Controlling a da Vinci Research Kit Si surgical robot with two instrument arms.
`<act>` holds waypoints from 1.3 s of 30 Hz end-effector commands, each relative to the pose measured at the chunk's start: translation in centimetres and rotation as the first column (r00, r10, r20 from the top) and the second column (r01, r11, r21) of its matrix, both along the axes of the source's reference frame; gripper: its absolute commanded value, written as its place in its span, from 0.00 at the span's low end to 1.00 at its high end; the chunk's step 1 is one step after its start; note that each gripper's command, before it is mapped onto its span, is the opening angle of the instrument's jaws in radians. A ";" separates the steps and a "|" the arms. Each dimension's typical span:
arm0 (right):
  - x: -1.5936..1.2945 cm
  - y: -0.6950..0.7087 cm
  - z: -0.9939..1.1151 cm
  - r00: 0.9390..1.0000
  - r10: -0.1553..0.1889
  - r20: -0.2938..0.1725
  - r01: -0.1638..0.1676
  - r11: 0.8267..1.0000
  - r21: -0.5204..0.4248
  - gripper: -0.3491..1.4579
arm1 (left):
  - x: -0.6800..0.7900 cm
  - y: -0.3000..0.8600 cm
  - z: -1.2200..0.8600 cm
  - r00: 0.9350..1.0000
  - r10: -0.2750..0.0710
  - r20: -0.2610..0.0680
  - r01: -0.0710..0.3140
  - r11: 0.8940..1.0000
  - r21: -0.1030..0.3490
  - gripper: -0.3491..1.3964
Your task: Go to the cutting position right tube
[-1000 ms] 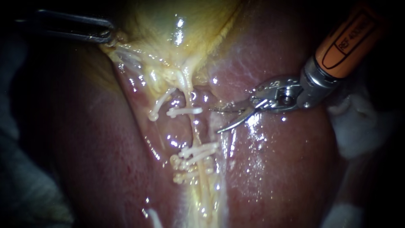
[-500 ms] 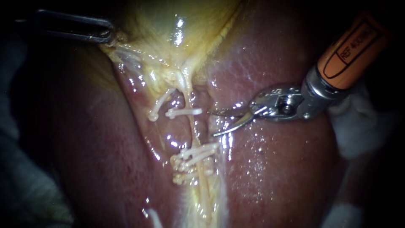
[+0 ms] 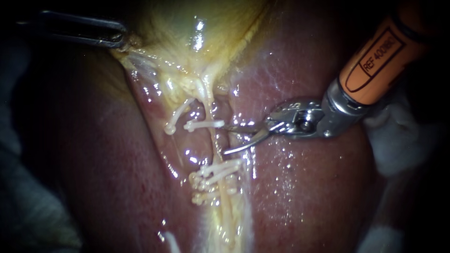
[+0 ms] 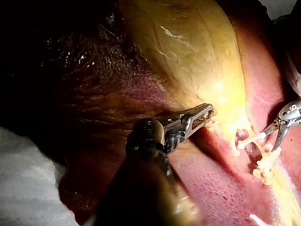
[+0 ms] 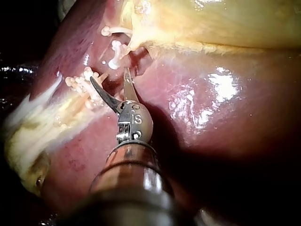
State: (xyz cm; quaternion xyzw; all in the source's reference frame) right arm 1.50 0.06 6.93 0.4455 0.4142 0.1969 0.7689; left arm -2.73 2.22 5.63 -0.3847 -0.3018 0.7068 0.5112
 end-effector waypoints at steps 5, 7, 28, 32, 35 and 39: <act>0.15 -0.10 0.03 1.000 0.002 -0.023 -0.002 1.000 0.010 0.97 | 0.00 0.00 0.00 1.000 0.000 0.000 0.000 1.000 0.000 0.00; 0.22 -0.12 0.05 0.999 0.008 -0.032 -0.008 1.000 0.012 0.98 | 0.00 0.00 0.00 1.000 0.000 0.000 0.000 1.000 0.000 0.00; 0.59 -0.24 0.08 0.992 0.063 -0.113 -0.058 0.997 0.045 0.99 | -0.01 0.00 0.00 1.000 0.000 0.000 0.000 1.000 0.000 0.00; 0.60 -0.26 0.05 0.988 0.075 -0.135 -0.068 0.996 0.056 0.99 | -0.01 0.00 0.00 1.000 0.000 0.000 0.000 1.000 0.000 0.00; 0.61 -0.27 0.00 0.983 0.087 -0.163 -0.076 0.994 0.072 0.99 | -0.01 0.00 0.00 1.000 0.000 0.000 0.000 1.000 0.000 0.00; 0.62 -0.27 -0.11 0.977 0.088 -0.196 -0.071 0.993 0.094 0.98 | -0.01 0.00 0.00 1.000 0.000 0.000 0.000 1.000 0.000 0.00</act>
